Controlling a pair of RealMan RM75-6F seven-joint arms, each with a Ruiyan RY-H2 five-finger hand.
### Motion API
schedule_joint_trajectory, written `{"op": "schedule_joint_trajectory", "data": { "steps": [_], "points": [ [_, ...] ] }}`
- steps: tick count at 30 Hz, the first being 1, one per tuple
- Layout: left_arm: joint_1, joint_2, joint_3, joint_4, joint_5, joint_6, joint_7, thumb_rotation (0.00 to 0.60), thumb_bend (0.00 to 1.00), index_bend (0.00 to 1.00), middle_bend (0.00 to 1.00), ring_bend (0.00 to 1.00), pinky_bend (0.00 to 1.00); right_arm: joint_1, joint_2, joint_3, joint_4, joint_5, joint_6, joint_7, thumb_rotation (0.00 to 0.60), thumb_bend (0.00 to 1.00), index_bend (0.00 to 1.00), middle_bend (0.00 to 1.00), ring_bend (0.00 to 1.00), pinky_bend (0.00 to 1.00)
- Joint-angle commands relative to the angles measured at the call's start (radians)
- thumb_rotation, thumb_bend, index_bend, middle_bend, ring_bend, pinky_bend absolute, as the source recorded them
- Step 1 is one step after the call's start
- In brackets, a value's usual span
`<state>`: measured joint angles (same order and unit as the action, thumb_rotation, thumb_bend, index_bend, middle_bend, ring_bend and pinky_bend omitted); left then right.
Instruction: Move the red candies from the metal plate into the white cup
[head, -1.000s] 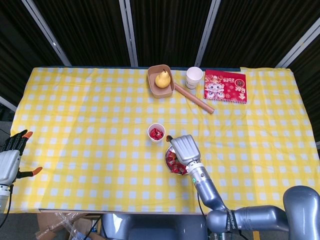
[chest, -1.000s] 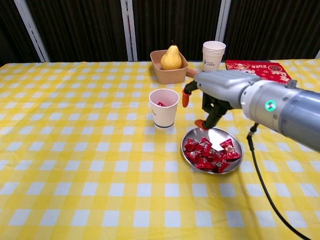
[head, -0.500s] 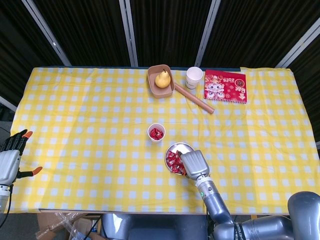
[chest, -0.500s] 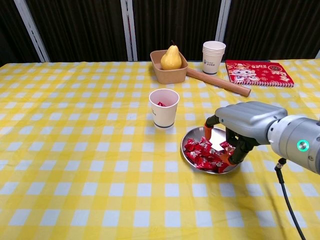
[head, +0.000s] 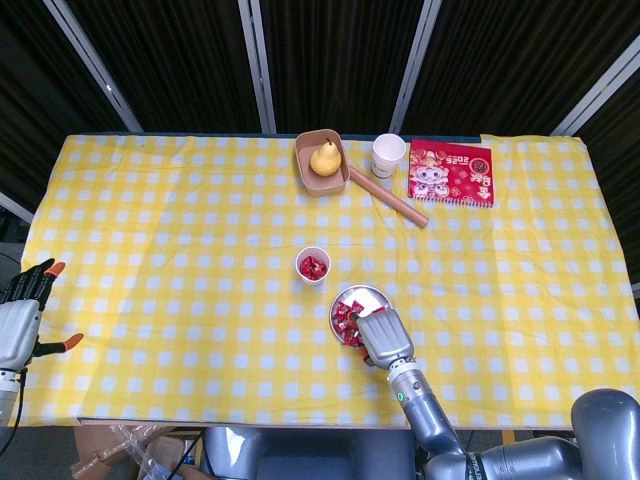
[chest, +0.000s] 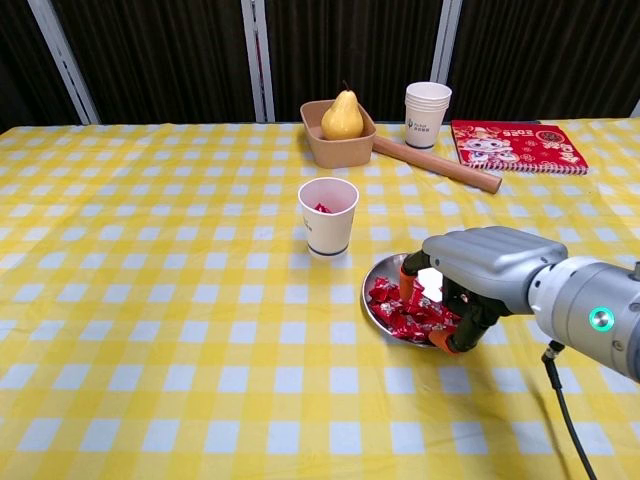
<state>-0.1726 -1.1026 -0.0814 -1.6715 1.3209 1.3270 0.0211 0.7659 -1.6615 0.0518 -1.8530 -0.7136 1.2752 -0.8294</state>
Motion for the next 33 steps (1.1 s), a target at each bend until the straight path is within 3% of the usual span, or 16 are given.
{"op": "schedule_joint_trajectory", "data": {
  "steps": [1,15,21,33],
  "points": [
    [0.000,0.000,0.000,0.001,0.000,0.000,0.000,0.600,0.01,0.05,0.00,0.00,0.00,-0.003,-0.011,0.003,0.017,0.003,-0.012,0.007,0.600,0.42,0.34,0.94,0.97,1.00],
    [-0.001,-0.001,-0.001,0.004,-0.004,-0.004,-0.004,0.600,0.01,0.05,0.00,0.00,0.00,-0.014,-0.051,0.012,0.091,0.011,-0.065,0.037,0.600,0.42,0.44,0.94,0.97,1.00],
    [-0.001,0.002,-0.002,-0.001,-0.007,-0.006,-0.003,0.600,0.01,0.05,0.00,0.00,0.00,-0.019,-0.067,0.016,0.110,-0.005,-0.079,0.056,0.600,0.49,0.51,0.94,0.97,1.00],
    [-0.001,0.002,-0.002,-0.002,-0.007,-0.006,-0.004,0.600,0.01,0.05,0.00,0.00,0.00,-0.027,-0.066,0.028,0.114,-0.033,-0.085,0.071,0.600,0.56,0.54,0.94,0.97,1.00]
  ]
}}
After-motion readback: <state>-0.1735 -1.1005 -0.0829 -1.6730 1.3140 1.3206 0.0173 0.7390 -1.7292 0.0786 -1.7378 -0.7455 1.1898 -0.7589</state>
